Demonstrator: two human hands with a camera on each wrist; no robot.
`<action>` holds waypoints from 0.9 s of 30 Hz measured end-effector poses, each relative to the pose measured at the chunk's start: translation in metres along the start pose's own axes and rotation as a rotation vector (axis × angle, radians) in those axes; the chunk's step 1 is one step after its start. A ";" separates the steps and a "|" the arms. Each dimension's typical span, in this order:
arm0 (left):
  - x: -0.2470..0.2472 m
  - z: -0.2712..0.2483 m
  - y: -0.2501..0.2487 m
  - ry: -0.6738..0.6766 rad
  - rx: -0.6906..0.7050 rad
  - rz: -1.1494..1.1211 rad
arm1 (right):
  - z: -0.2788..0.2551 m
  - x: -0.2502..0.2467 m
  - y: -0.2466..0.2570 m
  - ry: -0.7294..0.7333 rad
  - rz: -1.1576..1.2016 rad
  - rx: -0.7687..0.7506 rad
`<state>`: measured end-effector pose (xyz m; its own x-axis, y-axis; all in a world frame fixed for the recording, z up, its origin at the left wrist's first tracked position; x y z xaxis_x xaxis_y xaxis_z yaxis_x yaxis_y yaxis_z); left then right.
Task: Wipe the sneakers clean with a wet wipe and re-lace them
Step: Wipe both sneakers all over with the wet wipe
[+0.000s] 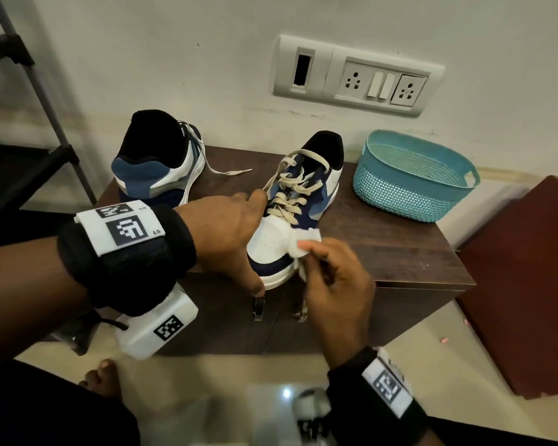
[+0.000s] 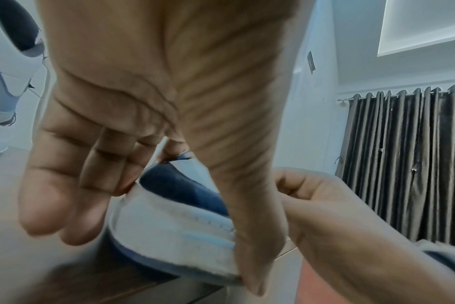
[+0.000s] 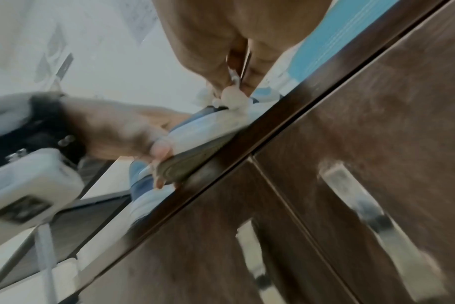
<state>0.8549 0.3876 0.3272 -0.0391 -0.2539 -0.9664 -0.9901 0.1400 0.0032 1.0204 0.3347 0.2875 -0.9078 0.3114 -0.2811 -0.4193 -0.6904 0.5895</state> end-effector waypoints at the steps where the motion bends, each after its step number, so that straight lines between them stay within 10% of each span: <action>1: 0.000 0.000 0.000 -0.001 -0.003 -0.003 | 0.011 -0.005 -0.009 -0.030 -0.007 0.045; 9: 0.002 0.001 0.000 0.006 -0.015 -0.008 | -0.005 0.006 0.018 0.135 -0.083 -0.184; 15: 0.002 0.000 0.001 0.017 -0.019 -0.013 | 0.038 -0.032 -0.047 -0.074 -0.129 0.129; 27: 0.002 0.001 0.000 0.001 -0.014 -0.023 | 0.047 -0.009 -0.017 0.185 -0.306 -0.265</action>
<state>0.8548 0.3879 0.3254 -0.0166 -0.2583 -0.9659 -0.9926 0.1206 -0.0152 1.0348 0.3743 0.3161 -0.7150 0.4219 -0.5575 -0.6294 -0.7356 0.2505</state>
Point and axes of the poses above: each hand's wrist, its own z-axis towards the middle knuckle, its own x-axis out of the palm, y = z × x, the point moved 7 cm from there along z, towards the middle knuckle, and after that the axes turned 15 degrees about -x, right-handed, at the moved point
